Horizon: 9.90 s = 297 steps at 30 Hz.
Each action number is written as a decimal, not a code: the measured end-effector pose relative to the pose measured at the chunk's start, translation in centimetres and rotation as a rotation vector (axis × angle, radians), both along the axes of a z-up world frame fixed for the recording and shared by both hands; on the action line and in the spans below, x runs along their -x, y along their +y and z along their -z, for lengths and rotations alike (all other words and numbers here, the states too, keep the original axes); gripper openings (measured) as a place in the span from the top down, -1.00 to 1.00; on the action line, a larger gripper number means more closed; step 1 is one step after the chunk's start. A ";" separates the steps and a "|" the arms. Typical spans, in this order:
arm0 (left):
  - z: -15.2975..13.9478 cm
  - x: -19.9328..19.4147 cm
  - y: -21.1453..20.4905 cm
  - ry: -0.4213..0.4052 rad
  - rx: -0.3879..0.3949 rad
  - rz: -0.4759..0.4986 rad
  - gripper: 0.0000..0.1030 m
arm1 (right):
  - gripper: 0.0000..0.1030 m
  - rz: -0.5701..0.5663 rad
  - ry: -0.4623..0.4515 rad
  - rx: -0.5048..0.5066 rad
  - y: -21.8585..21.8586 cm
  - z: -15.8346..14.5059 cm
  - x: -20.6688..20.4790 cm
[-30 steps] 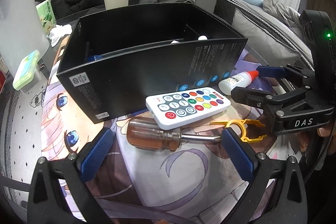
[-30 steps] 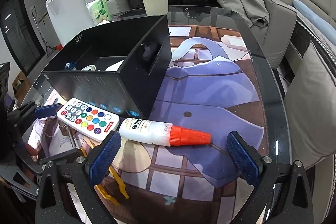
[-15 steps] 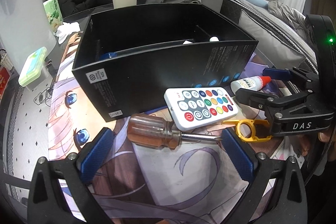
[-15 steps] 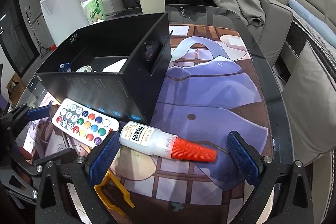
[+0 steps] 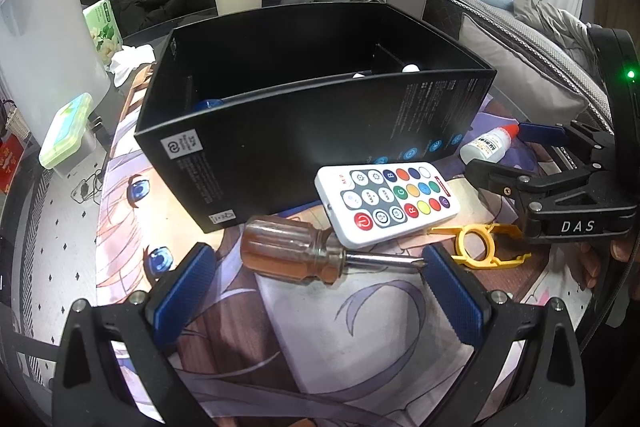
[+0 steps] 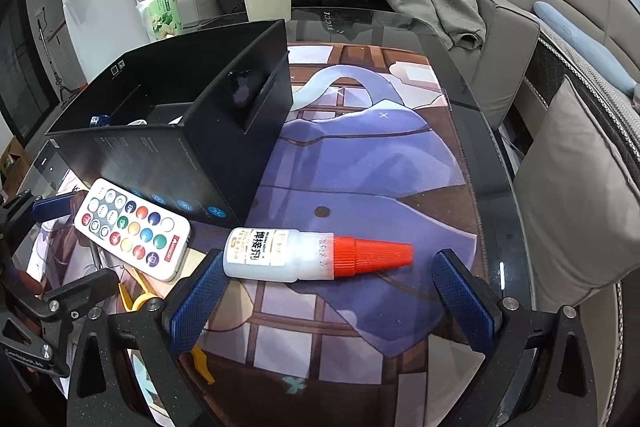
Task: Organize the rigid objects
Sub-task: 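Close the right tool on the glue bottle while the left tool grasps the screwdriver, then lift the glue bottle and screwdriver with both tools and carry them over the box, then lower both held items into the box and open both tools, then withdraw both tools and move the right tool toward the yellow plastic tweezers, then close the right tool around the yellow tweezers, then lift the tweezers with the right tool while the left tool grasps the white remote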
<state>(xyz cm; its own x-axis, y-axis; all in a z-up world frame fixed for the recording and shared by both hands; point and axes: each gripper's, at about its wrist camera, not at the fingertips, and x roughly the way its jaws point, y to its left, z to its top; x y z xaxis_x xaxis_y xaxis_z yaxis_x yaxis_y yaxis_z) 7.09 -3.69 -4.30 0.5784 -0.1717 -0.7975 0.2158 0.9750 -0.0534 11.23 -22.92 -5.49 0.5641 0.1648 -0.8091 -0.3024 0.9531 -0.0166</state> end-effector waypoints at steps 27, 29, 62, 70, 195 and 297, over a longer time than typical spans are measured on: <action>-0.3 0.6 0.2 -0.040 0.013 0.019 -0.65 | -0.69 -0.065 -0.075 -0.067 0.6 -1.8 1.1; -0.4 0.6 0.2 -0.041 0.018 0.021 -0.65 | -0.69 -0.067 -0.084 -0.068 0.5 -1.9 1.2; -6.3 3.0 2.6 -0.252 0.085 -0.031 -0.65 | -0.69 -0.141 -0.267 -0.185 0.4 -6.9 4.3; -7.6 1.6 3.8 -0.303 0.112 -0.066 -0.65 | -0.69 -0.188 -0.297 -0.188 1.8 -7.8 4.3; -4.2 1.7 3.2 -0.233 0.123 -0.085 -1.00 | -0.99 -0.400 -0.076 0.043 3.7 -1.0 5.6; -0.1 -1.5 -5.2 -0.011 -0.023 -0.095 -0.74 | -0.53 -0.237 -0.109 -0.076 -2.4 -3.0 4.0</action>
<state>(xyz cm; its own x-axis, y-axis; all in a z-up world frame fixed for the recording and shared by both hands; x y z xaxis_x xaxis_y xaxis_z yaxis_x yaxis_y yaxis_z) 8.62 -8.90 -4.24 0.5998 -0.0971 -0.7942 0.1224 0.9921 -0.0289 7.27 -25.33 -2.51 0.5857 0.3605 -0.7259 -0.5179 0.8554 0.0070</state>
